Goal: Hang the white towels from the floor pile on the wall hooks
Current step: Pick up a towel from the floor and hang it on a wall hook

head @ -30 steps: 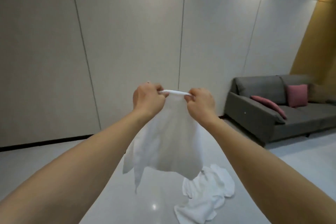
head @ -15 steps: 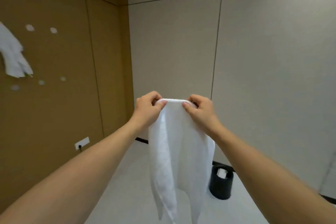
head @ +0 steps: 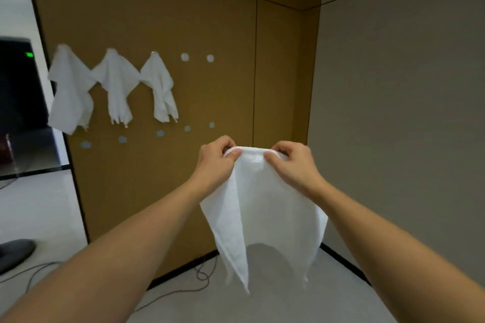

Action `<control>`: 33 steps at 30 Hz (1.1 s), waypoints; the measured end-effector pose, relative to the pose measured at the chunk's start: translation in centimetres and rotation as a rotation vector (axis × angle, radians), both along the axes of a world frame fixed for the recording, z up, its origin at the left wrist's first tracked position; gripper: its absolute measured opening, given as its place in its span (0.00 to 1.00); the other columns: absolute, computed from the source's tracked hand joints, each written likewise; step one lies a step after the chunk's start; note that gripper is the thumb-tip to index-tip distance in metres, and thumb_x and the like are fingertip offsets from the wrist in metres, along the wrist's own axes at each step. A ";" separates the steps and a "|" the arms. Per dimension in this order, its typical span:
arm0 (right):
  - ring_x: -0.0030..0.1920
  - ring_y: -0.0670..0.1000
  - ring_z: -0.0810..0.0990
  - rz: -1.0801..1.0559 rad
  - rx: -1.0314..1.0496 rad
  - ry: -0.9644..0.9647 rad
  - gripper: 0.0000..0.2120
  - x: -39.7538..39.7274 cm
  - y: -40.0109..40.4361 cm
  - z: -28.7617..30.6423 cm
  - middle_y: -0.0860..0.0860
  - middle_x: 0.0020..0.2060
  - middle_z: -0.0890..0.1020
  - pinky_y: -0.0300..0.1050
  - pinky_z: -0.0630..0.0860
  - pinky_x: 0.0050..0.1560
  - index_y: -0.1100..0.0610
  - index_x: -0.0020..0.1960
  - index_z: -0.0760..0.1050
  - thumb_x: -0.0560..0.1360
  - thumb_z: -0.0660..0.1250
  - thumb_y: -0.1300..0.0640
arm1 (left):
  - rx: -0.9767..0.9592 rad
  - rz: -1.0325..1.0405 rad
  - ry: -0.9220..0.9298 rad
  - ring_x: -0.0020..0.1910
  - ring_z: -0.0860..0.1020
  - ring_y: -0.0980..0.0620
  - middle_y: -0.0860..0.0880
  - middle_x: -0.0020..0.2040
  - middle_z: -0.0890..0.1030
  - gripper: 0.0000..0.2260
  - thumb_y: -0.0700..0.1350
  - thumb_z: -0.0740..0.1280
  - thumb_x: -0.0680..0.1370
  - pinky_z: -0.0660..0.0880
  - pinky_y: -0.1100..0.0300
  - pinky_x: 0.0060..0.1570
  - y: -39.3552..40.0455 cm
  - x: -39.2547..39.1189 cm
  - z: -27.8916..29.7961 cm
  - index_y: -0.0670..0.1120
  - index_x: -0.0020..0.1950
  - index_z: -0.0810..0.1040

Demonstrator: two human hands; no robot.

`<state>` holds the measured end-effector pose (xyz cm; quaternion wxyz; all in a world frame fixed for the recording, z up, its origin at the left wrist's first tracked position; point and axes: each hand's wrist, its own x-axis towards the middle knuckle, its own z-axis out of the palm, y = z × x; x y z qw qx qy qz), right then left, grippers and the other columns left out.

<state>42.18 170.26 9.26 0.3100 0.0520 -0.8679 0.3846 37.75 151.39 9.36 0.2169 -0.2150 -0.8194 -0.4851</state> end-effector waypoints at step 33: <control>0.41 0.50 0.82 0.448 0.442 0.679 0.04 -78.7 0.2 9.6 0.48 0.42 0.84 0.48 0.79 0.43 0.53 0.49 0.81 0.75 0.70 0.53 | -0.496 0.449 0.690 0.34 0.73 0.52 0.54 0.37 0.72 0.15 0.37 0.64 0.75 0.77 0.52 0.36 -2.7 -69.9 10.1 0.49 0.53 0.86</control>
